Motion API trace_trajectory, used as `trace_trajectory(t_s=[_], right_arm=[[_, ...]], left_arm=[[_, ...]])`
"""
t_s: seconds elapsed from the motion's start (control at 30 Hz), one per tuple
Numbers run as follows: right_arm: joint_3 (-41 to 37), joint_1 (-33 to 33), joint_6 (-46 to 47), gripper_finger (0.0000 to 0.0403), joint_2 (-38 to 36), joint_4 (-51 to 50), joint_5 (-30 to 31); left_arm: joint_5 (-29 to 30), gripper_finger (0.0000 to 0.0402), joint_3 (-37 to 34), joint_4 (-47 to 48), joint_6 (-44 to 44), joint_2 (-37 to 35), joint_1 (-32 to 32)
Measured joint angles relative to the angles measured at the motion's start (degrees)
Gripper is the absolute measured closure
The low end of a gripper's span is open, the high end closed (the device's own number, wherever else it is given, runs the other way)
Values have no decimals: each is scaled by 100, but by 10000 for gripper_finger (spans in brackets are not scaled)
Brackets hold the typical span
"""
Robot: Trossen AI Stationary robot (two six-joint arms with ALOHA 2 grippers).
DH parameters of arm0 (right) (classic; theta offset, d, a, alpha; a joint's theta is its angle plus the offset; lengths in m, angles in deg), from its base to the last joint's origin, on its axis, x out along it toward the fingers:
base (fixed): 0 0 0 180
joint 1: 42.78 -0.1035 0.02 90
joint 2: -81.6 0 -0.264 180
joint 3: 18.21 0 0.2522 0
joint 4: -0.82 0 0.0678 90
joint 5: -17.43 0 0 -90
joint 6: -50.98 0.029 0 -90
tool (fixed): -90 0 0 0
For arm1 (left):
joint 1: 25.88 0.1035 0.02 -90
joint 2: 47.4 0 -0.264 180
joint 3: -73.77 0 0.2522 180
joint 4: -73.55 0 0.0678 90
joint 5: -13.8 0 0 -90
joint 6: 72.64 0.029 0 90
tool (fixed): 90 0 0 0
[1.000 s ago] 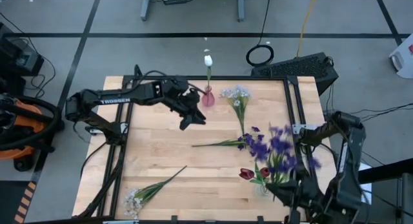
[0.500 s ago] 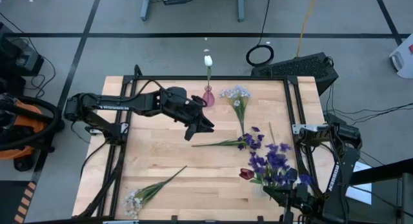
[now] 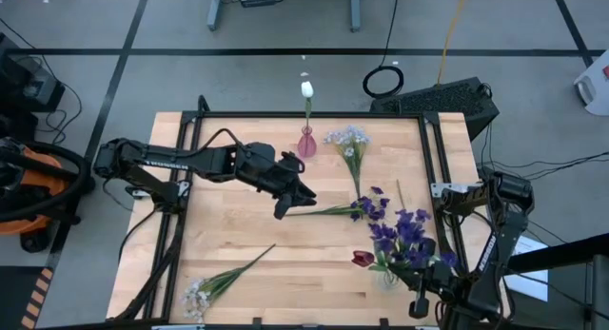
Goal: Sort flowers into vase by color
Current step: Put the left purple flowers into the transparent vase, then put the top white flowers into the pink vase
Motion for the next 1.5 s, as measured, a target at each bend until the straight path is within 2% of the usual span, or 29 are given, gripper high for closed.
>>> trace_trajectory(t_s=[0.3, 0.57, 0.9, 1.07, 1.27, 1.5], right_arm=[[-211, 1, -434, 379, -12, 456, -85], [-174, -1, -468, 353, -73, 528, -1231], [201, 1, -1163, 278, -509, 512, -2722], [472, 1, -1568, 254, -910, 491, -4072], [652, 1, -1232, 261, -1504, 480, -5249], [656, 4, -326, 304, -2030, -224, -6108]], left_arm=[[185, 274, 0, -21, -2, 0, -32], [189, 274, 0, -19, 2, 0, -28], [189, 274, 4, -4, 4, 2, -23], [189, 274, 4, 2, 8, 2, -23], [190, 274, 4, 65, 58, 7, -23], [194, 274, 4, 260, 203, 7, -23]])
